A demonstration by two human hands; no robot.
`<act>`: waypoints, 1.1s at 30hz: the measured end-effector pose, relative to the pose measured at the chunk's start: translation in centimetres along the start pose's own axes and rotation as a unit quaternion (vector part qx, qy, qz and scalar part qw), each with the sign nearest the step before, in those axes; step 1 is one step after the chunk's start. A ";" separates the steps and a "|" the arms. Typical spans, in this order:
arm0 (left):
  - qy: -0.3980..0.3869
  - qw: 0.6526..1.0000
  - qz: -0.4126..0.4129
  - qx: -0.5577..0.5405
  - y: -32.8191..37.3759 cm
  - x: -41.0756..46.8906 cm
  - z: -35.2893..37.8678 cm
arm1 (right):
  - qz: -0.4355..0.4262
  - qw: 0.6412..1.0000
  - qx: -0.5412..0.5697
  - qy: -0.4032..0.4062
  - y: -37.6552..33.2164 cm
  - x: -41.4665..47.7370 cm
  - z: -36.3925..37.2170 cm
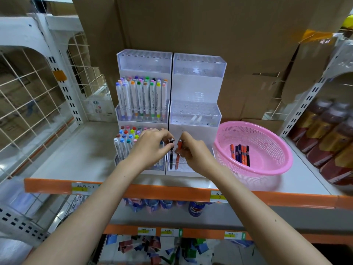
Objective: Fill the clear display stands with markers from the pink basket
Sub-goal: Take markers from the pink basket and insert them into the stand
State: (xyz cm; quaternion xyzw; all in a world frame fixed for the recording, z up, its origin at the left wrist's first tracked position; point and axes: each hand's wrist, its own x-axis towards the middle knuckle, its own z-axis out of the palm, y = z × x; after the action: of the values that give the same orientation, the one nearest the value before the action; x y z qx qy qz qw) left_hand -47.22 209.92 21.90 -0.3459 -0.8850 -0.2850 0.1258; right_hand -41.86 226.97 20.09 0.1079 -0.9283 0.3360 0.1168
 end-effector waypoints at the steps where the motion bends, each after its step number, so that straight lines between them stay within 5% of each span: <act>1: 0.000 1.000 0.000 0.001 0.0 0.0 0.0 | 0.003 1.000 0.004 0.006 0.1 0.0 0.0; 12: 0.006 1.000 0.002 -0.002 0.2 -0.1 -0.2 | 0.007 0.995 0.055 0.080 0.5 0.3 -0.5; 33: -0.003 1.000 0.009 0.011 0.1 0.2 -0.5 | -0.005 0.998 0.048 0.043 0.9 -0.1 -0.3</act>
State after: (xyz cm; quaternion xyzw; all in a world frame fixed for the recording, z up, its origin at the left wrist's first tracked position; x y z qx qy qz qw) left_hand -47.23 209.82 22.39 -0.3536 -0.8854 -0.2726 0.1297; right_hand -41.97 227.89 19.75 0.1041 -0.9046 0.3842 0.1527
